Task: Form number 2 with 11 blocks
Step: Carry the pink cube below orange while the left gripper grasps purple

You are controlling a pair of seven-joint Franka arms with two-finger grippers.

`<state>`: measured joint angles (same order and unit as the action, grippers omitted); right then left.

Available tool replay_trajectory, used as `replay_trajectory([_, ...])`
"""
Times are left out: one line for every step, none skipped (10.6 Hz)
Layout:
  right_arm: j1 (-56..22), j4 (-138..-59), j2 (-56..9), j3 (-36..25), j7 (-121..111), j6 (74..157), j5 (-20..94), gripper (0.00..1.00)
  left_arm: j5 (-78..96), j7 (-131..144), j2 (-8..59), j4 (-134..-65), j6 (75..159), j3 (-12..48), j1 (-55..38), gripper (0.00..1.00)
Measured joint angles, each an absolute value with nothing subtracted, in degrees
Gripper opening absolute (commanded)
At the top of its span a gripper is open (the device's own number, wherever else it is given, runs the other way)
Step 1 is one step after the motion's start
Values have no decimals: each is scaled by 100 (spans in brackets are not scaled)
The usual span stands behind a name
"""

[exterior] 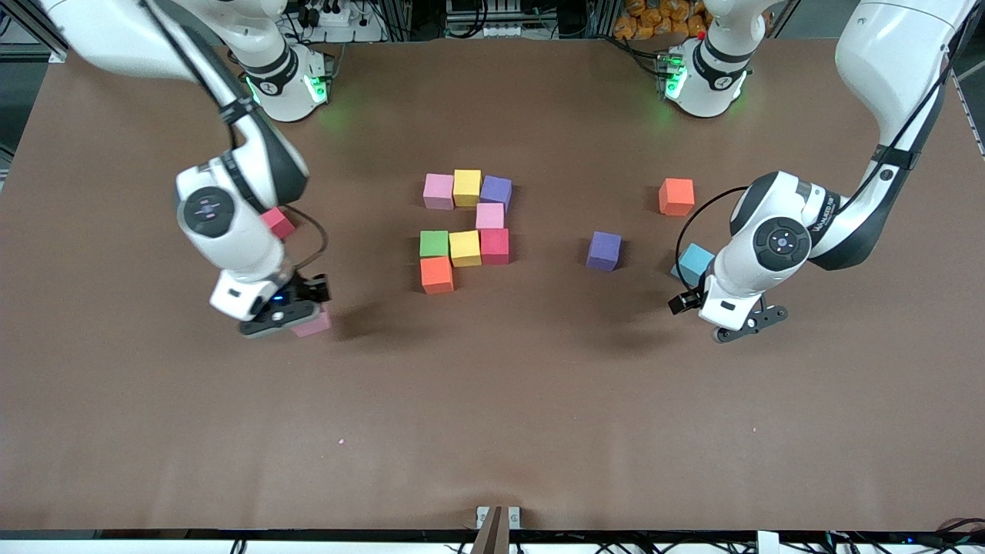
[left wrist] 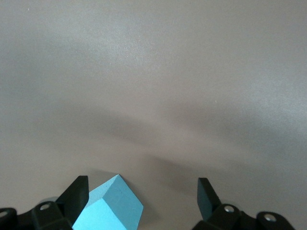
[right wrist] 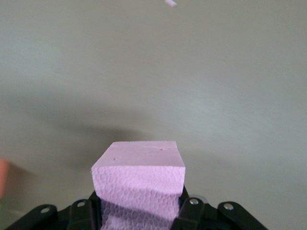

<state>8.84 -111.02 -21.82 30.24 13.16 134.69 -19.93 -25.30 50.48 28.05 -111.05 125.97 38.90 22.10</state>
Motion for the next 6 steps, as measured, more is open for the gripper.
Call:
replay_trajectory([485, -10775, -2295, 2992, 1602, 13253, -1984, 26, -2532, 5048, 2814, -11099, 12597, 3889, 2213, 100])
replay_trajectory([64, -10372, -2530, 2874, 1900, 13050, -1977, 26, -2533, 5048, 2822, -11094, 12598, 3889, 2213, 100])
replay_trajectory([-368, -9922, -2846, 2674, 2196, 12918, -1975, 25, -2534, 5048, 2829, -11089, 12598, 3889, 2214, 100])
replay_trajectory([-744, -9508, -3185, 2476, 2424, 12872, -1975, 25, -2534, 5048, 2835, -11084, 12598, 3889, 2214, 100])
replay_trajectory([-1035, -9168, -3529, 2310, 2562, 12864, -1893, 25, -2534, 5048, 2838, -11082, 12598, 3888, 2217, 100])
replay_trajectory([-1186, -8916, -3845, 2220, 2599, 12868, -1769, 23, -2534, 5048, 2844, -11080, 12598, 3886, 2220, 100])
